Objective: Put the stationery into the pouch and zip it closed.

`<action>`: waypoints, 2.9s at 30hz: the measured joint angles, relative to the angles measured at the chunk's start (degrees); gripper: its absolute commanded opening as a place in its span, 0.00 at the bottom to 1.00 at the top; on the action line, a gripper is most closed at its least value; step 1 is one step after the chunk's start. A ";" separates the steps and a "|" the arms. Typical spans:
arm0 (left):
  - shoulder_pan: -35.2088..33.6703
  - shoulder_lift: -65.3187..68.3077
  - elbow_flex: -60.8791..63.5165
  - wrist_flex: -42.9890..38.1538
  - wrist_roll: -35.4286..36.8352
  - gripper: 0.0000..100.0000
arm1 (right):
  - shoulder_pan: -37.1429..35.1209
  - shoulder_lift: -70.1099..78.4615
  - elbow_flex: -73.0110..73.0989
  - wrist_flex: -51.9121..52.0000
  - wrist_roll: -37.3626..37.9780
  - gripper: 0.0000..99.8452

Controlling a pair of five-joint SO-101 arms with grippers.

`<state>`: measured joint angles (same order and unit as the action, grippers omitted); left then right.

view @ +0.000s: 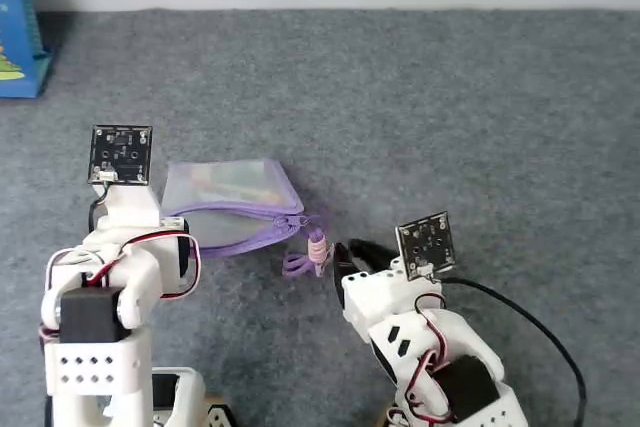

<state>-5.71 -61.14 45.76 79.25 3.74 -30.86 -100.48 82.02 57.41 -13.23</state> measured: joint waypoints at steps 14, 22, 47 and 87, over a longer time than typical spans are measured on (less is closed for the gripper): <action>-0.09 0.00 0.00 0.00 0.00 0.01 | -0.18 23.38 -15.03 6.86 0.00 0.02; -0.09 0.00 0.00 0.00 0.00 0.01 | -0.62 44.40 -21.45 2.81 0.00 0.20; -0.09 -0.09 0.79 0.00 0.00 0.01 | -10.20 48.53 -21.71 -3.87 0.00 0.25; -0.18 -0.09 0.79 0.00 0.00 0.01 | -13.98 34.90 -12.48 -11.60 1.85 0.02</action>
<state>-5.89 -61.23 46.55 79.25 3.74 -44.84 -65.58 69.54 45.80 -11.38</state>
